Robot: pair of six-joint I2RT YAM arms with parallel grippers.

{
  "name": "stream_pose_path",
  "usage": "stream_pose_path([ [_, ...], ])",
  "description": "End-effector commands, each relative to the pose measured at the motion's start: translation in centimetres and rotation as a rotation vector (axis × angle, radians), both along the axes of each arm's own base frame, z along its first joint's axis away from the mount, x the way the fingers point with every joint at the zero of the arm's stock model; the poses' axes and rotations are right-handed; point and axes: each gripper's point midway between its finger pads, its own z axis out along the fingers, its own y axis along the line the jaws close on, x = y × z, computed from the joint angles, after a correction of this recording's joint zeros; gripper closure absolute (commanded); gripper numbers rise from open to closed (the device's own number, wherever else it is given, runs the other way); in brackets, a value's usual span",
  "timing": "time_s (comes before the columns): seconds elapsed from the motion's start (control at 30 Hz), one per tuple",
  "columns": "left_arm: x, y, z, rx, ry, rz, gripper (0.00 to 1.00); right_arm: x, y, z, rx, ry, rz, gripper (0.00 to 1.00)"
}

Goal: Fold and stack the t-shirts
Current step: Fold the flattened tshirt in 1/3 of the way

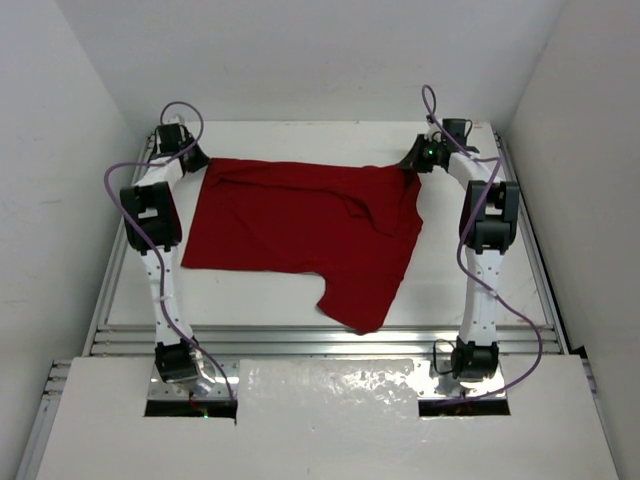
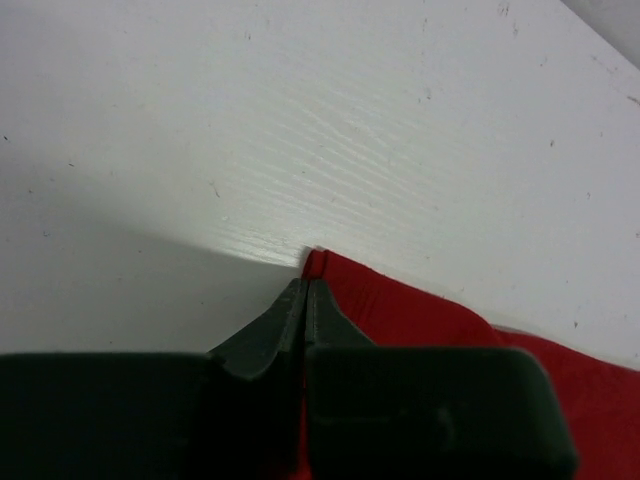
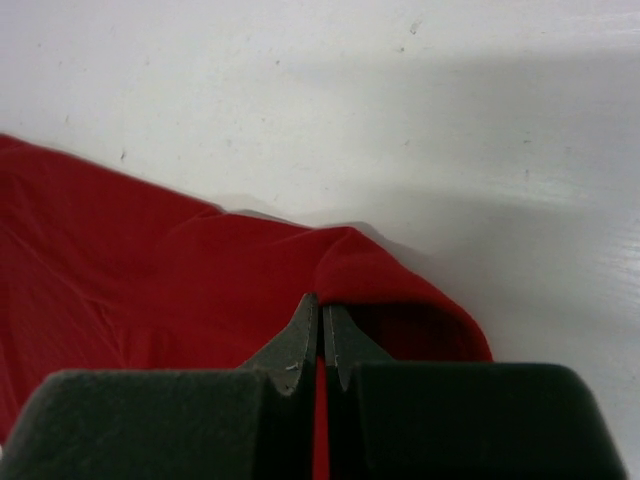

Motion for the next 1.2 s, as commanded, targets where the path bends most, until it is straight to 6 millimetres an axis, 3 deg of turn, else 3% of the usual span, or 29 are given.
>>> stream_pose_path([
  [0.0, 0.0, 0.2, 1.0, -0.032, -0.008, 0.006, 1.00, 0.6, 0.4, 4.5, 0.019, -0.106, 0.040, 1.00],
  [0.1, 0.5, -0.4, 1.4, -0.087, -0.025, 0.001, 1.00, 0.2, 0.2, 4.5, 0.075, -0.085, 0.042, 1.00],
  [0.23, 0.1, -0.5, 0.9, -0.090, -0.016, -0.004, 0.38, 0.1, 0.0, 4.4, 0.080, -0.080, 0.046, 1.00],
  [0.33, 0.1, -0.4, 0.8, -0.060, -0.012, -0.029, 0.35, 0.0, 0.0, 4.3, 0.075, -0.077, 0.044, 1.00],
  [0.4, 0.0, -0.3, 0.3, -0.060, -0.003, -0.023, 0.38, 0.0, 0.0, 4.4, 0.077, -0.078, 0.043, 1.00],
  [0.47, 0.1, -0.2, -0.2, -0.061, 0.009, -0.016, 0.47, 0.0, 0.0, 4.4, 0.078, -0.077, 0.042, 1.00],
  [0.5, 0.2, 0.0, -0.9, -0.056, 0.021, -0.005, 0.63, 0.0, -0.1, 4.4, 0.078, -0.076, 0.038, 1.00],
  [0.53, -0.1, 0.2, -1.7, -0.034, 0.052, 0.011, 0.67, 0.0, 0.0, 4.3, 0.078, -0.076, 0.040, 1.00],
  [0.67, 0.4, -0.2, -1.3, 0.008, 0.056, -0.004, 0.65, -0.1, 0.0, 4.5, 0.087, -0.080, 0.038, 1.00],
  [0.87, 0.7, -2.1, -1.9, 0.102, 0.092, -0.029, 1.00, -0.1, 0.2, 4.3, 0.093, -0.075, 0.039, 1.00],
  [1.03, 0.4, -1.5, -2.1, 0.162, 0.128, 0.054, 1.00, -0.2, 0.2, 4.5, 0.094, -0.076, 0.038, 1.00],
  [1.13, -0.2, 1.0, -0.7, 0.202, 0.134, 0.200, 1.00, -0.1, -0.6, 4.1, 0.075, -0.052, 0.000, 1.00],
  [1.17, -0.3, 1.8, 0.9, 0.204, 0.116, 0.246, 1.00, -0.1, -1.3, 3.8, 0.062, -0.036, -0.026, 1.00],
])
